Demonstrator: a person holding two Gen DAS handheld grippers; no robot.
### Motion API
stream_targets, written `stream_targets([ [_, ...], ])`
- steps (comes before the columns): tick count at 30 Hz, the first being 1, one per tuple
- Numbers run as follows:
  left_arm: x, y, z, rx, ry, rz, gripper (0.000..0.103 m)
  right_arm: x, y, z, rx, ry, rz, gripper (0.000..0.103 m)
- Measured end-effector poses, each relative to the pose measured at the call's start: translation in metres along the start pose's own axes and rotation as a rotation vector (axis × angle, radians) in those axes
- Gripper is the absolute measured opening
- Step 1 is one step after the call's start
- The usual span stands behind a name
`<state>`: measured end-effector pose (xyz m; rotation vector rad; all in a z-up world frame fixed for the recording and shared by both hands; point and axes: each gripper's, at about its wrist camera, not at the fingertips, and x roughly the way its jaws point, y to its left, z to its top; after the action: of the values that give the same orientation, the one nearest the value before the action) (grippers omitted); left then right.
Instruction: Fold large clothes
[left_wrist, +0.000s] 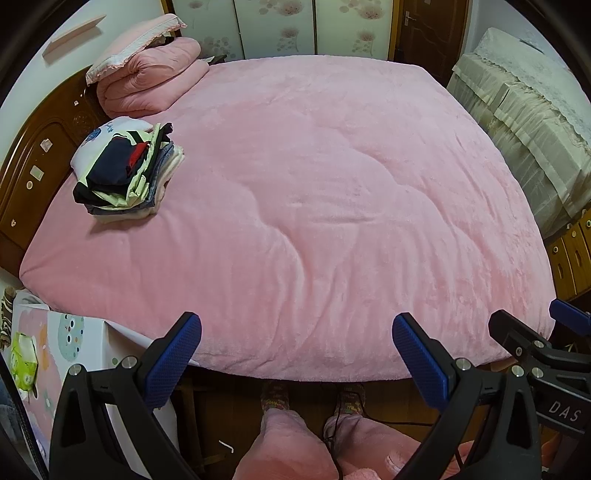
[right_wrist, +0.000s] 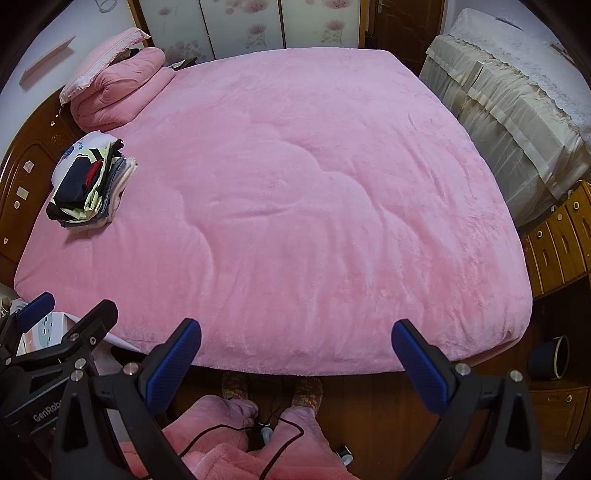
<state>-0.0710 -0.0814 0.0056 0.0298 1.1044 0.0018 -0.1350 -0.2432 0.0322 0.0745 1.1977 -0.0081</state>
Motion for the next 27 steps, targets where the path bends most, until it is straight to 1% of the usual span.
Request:
stream_targets([
  [12,-0.001,-0.003,0.004,0.004,0.000,0.020,0.102,0.011,-0.016,0.011,0.016,0.025,0.032,0.103],
  [21,-0.002,-0.020,0.006,0.011,0.002,0.045,0.102,0.017,-0.032,0.015,0.031,0.040,0.071,0.103],
  [27,-0.008,-0.027,0.006,0.042,-0.019,0.079,0.102,0.024,-0.049,0.019,0.104,0.055,0.111,0.103],
])
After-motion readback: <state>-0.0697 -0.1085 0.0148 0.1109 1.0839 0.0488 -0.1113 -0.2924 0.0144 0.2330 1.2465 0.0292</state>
